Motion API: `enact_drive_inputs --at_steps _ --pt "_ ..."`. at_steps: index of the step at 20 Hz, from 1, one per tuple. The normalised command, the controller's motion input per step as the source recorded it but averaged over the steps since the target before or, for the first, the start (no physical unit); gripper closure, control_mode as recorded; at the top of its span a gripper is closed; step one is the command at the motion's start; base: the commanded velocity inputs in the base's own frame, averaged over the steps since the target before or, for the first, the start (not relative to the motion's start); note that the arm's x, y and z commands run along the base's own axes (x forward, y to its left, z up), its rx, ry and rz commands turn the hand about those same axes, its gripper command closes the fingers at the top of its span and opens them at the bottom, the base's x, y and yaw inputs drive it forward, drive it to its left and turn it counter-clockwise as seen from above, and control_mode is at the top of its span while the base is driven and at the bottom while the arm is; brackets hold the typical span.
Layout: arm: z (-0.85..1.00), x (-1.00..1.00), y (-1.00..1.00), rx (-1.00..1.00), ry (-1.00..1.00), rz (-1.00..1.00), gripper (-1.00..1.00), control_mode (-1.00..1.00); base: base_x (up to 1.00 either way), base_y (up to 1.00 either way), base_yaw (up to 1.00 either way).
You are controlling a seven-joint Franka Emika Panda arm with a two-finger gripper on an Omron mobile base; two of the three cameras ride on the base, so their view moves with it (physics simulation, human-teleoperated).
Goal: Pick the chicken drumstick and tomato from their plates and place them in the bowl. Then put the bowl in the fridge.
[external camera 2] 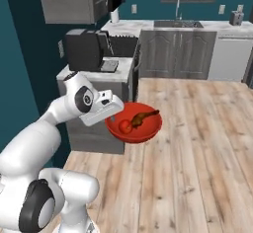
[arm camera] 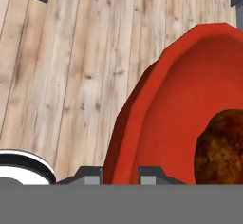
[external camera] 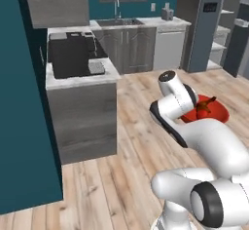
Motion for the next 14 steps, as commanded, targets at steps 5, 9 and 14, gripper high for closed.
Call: enact_drive_inputs --at_steps 5,9,14 --pt "0.0 0.0 0.0 0.0 0.0 0.0 1.0 1.0 0.91 -0.21 0.04" --pt "0.0 0.0 0.0 0.0 0.0 0.0 1.0 1.0 0.69 -0.24 -0.15" --pt "0.0 0.0 0.0 0.0 0.0 0.0 1.0 1.0 0.63 -0.23 -0.22"
